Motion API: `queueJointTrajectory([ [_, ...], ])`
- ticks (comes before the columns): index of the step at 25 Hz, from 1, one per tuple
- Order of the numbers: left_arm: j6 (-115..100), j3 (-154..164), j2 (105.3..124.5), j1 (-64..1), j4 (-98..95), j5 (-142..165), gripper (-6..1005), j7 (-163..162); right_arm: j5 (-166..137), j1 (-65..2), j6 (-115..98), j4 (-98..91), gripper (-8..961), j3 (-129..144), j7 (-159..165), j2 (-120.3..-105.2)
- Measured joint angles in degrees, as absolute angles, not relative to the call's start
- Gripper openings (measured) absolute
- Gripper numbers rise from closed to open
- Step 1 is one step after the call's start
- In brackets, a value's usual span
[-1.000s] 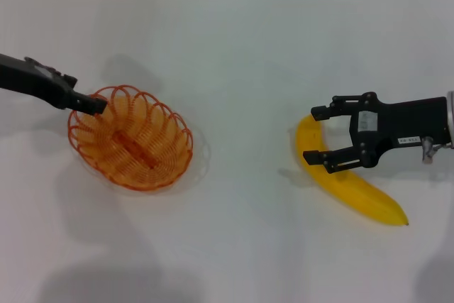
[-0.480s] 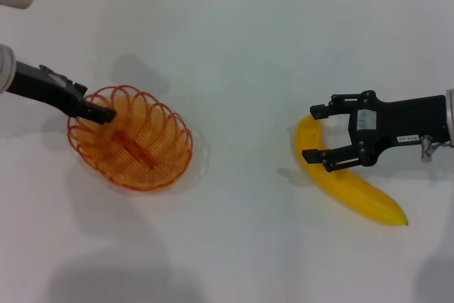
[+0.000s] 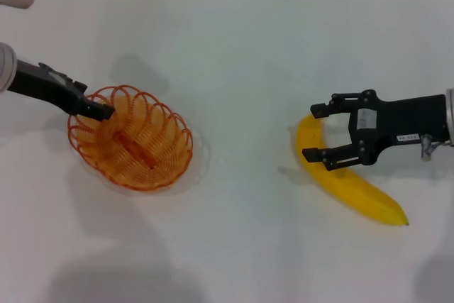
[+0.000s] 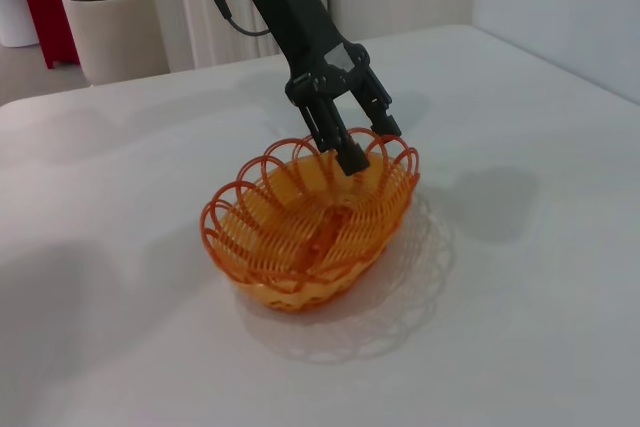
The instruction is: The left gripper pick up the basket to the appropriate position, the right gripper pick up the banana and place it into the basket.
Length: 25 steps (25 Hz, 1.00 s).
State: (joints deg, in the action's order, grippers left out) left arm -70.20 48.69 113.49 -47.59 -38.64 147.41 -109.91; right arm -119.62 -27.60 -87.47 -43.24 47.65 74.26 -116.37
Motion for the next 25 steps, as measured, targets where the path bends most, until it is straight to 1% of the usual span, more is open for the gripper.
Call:
queueJointTrajectory([
  [6, -69.4, 48.7, 114.05, -47.4, -38.7, 148.0, 776, -108.2, -119.6, -27.6, -86.8, -43.2, 863, 47.7, 74.4, -116.37],
  [11, -69.3, 48.7, 114.08, -47.4, -38.6, 148.1, 552, -108.2, -119.6, -27.6, -86.6, -42.8, 863, 47.7, 74.3, -116.36],
  [14, -69.2, 48.7, 114.08, -47.4, -38.6, 148.1, 344, -108.2, -119.6, -27.6, -86.3, -42.5, 863, 47.7, 74.1, -116.37],
  [25, -68.8, 48.7, 114.08, -47.2, -38.6, 148.1, 95, -108.1, -119.6, -27.6, -86.3, -42.5, 862, 47.7, 74.1, -116.36],
])
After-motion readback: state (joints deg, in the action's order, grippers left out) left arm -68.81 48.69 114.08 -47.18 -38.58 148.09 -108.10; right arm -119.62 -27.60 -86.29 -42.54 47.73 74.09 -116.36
